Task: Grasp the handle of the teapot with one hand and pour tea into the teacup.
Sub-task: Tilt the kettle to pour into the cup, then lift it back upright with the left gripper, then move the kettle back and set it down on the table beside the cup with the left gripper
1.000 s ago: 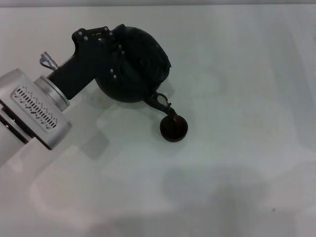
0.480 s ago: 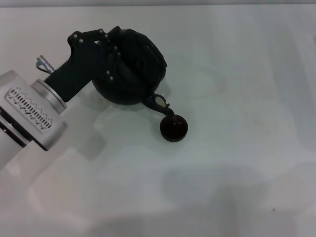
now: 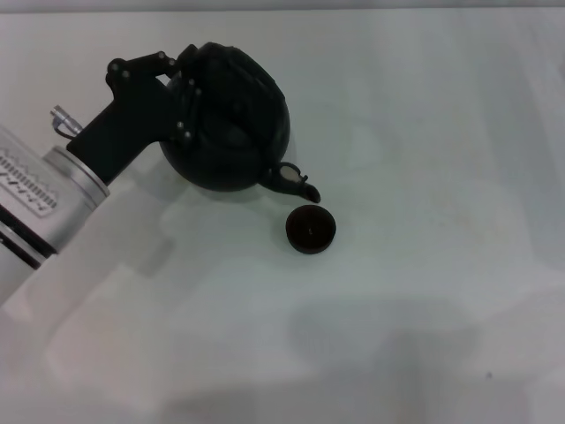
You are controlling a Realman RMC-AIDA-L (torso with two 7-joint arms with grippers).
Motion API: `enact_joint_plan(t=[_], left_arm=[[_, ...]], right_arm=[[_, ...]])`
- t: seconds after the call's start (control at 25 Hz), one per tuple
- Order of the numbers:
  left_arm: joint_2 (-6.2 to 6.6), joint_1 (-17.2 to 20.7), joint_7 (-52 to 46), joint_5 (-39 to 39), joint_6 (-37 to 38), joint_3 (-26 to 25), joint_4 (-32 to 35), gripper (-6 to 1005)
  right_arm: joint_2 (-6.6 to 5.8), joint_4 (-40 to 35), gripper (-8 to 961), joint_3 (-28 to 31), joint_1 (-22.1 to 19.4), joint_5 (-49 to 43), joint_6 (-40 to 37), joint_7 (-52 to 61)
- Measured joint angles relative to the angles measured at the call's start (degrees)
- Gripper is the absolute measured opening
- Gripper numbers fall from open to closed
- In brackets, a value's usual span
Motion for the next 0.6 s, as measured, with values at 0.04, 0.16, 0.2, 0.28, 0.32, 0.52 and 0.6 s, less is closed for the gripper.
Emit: enact_joint_plan(t=[0.04,0.16,0.2,0.28,0.32,0.52,0.6], left_arm=[[0.0,0.1,-1.3,-0.6,0.0,0.0,0.0,99],[-0.05,1.1,-3.7,-3.3,0.0,0.0,0.8,99],[-0.07,1.8,-4.5,-4.8,0.0,0.0,1.6,99],[-0.1,2.6,-5.1,-6.1,0.0,0.0,2.6,99],[-0.1,2.6,-5.1,-6.1,0.0,0.0,2.6,99],[-0.41,8.7,-6.1,-15.1,-0.2,0.2,9.1,98],[-0.45,10.3,-6.6,-16.9,-0.8,0.5,10.9,99]], right_arm=[[0.0,0.0,836,0.0,0.0,0.0,0.0,0.0],[0.0,0.0,836,-0.1,-0.1,0.0,0.0,0.0],[0.0,0.0,836,-0.1,-0.1,0.0,0.1,0.0],[0.0,0.0,836,-0.2,-0.2,0.0,0.1,0.0],[0.0,0.0,836,-0.2,-0.2,0.0,0.1,0.0],[0.0,0.0,836,-0.2,-0.2,0.0,0.1,0.0],[0.0,0.0,836,-0.2,-0.2,0.0,0.1,0.0]])
